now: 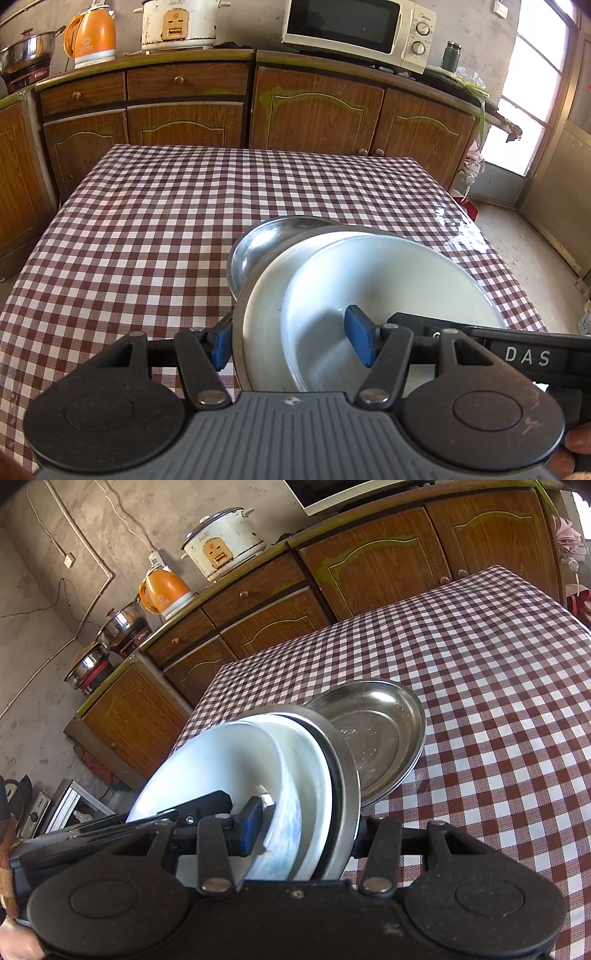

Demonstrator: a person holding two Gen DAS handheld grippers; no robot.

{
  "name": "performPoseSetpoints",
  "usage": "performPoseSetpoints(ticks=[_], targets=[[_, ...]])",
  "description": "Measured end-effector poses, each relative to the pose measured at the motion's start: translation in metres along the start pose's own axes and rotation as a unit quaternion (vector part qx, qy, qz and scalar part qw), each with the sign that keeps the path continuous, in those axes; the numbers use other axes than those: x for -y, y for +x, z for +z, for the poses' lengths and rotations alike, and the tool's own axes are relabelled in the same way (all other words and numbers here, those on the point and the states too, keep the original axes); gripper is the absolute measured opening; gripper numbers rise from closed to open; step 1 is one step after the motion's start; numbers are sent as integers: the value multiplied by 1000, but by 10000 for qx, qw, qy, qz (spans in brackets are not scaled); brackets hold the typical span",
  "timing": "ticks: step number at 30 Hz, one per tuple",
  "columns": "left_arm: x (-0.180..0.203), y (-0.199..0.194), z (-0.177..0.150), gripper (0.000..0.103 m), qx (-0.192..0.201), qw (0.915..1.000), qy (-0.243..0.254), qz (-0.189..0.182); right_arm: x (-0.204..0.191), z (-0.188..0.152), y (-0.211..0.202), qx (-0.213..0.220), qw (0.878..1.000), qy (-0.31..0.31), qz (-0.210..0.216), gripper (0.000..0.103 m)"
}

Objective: Organize plates and bowls

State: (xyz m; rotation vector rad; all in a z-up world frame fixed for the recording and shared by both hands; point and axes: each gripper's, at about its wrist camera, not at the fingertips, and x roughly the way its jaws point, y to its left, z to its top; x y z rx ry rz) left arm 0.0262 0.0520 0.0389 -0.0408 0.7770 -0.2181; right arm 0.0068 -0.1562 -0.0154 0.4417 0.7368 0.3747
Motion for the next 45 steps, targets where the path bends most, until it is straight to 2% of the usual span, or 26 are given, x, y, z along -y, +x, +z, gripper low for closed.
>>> performPoseSetpoints(ticks=[45], targets=[[5,11,3,63,-121,9999,1,23,14,6,8,-41,9999,94,-4,55]])
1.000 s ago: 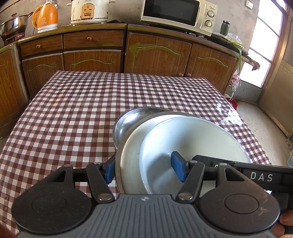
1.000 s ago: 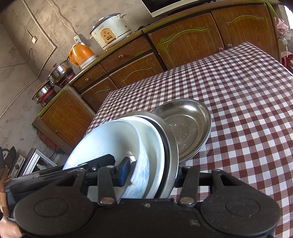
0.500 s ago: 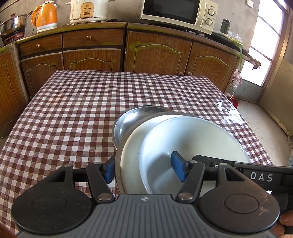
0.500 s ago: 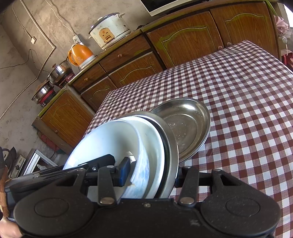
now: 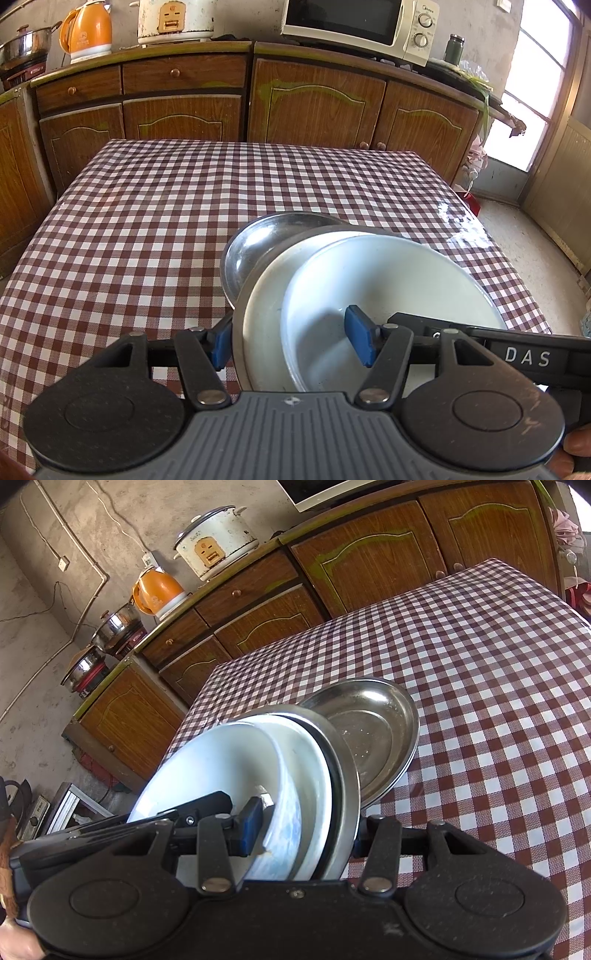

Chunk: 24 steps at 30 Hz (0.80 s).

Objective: Organize plates and bowls

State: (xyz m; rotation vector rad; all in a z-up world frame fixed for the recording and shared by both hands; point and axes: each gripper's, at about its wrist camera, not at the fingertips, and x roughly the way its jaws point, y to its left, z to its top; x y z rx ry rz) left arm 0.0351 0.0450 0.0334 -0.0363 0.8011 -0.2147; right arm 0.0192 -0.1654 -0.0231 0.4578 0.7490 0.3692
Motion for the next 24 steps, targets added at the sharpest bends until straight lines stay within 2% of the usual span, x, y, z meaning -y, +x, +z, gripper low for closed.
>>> performPoseSetpoints(ticks=[24], targets=[[1,10,3,63,-37,10000,8,-6,4,3,4,-19,10000,25,-33,55]])
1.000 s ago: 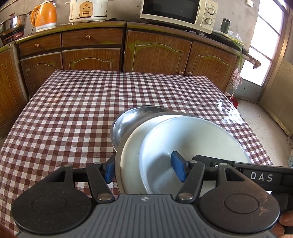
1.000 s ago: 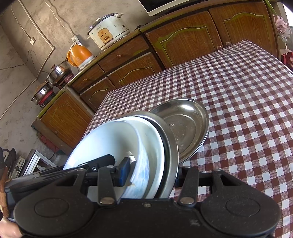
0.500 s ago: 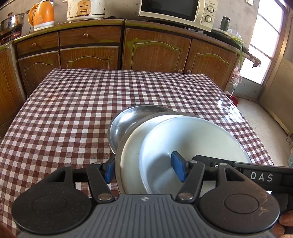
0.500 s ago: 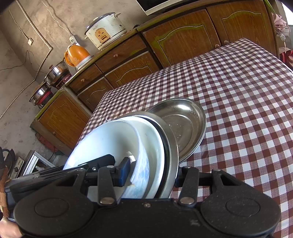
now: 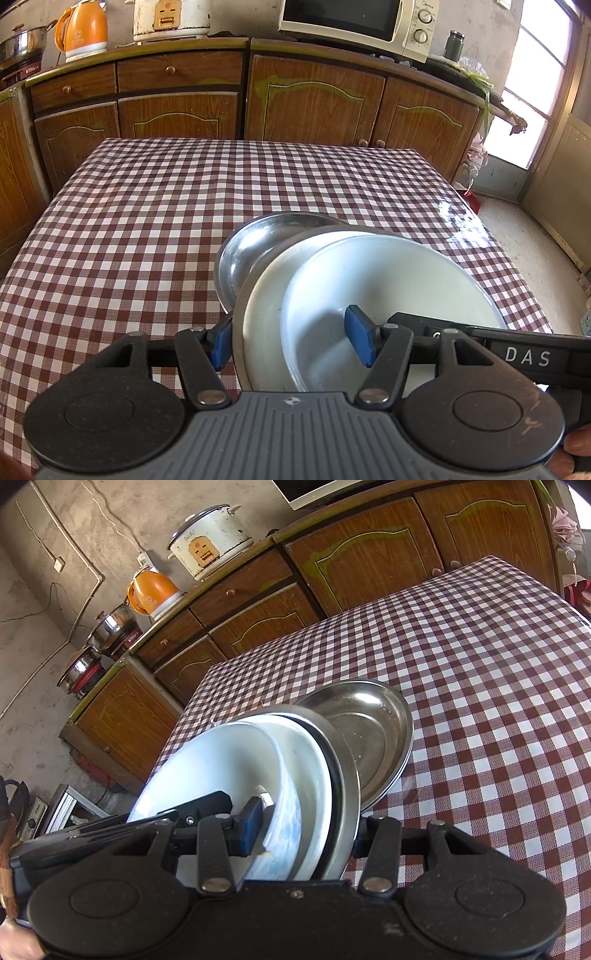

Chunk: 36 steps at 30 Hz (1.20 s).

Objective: Organize plates and bowls

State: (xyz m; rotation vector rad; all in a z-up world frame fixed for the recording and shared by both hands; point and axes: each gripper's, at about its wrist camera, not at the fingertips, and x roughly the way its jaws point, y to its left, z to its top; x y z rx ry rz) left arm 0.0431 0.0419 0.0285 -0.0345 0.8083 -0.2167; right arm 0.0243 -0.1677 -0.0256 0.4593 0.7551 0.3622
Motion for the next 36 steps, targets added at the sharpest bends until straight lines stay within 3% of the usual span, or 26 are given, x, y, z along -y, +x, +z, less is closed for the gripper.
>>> performPoseSetpoints(ticks=[36], targets=[[1,14,18,63,47,10000,-33,-2,5,12,4,28,10000,-16,-12,55]])
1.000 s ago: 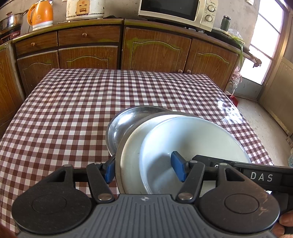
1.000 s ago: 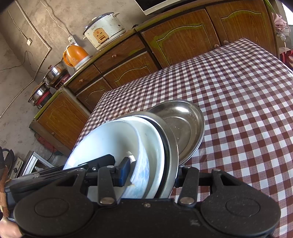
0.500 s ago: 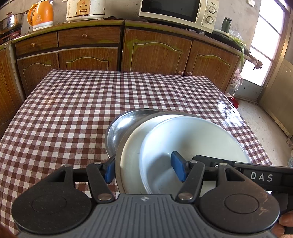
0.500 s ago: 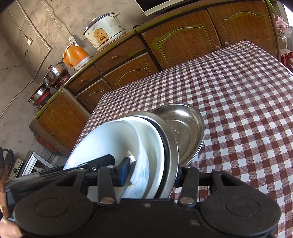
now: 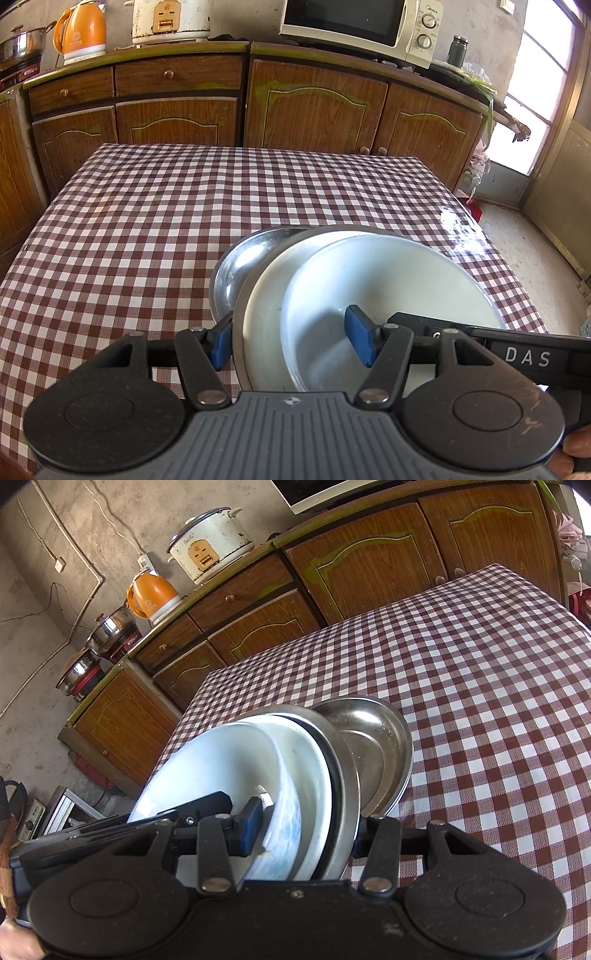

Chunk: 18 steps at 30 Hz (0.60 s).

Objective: Organize plates and bowls

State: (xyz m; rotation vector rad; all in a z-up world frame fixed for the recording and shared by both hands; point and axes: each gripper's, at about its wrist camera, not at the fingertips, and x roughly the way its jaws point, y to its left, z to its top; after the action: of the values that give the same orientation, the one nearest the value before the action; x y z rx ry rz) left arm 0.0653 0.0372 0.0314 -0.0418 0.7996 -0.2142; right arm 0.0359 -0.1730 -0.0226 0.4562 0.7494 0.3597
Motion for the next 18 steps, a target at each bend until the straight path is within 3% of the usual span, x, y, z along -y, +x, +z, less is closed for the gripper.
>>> performPoseSetpoints(ticks=[18], targets=[[-1,9,11,63,10,10000,-2,2,1,18,11,49,10000,-16,-4,54]])
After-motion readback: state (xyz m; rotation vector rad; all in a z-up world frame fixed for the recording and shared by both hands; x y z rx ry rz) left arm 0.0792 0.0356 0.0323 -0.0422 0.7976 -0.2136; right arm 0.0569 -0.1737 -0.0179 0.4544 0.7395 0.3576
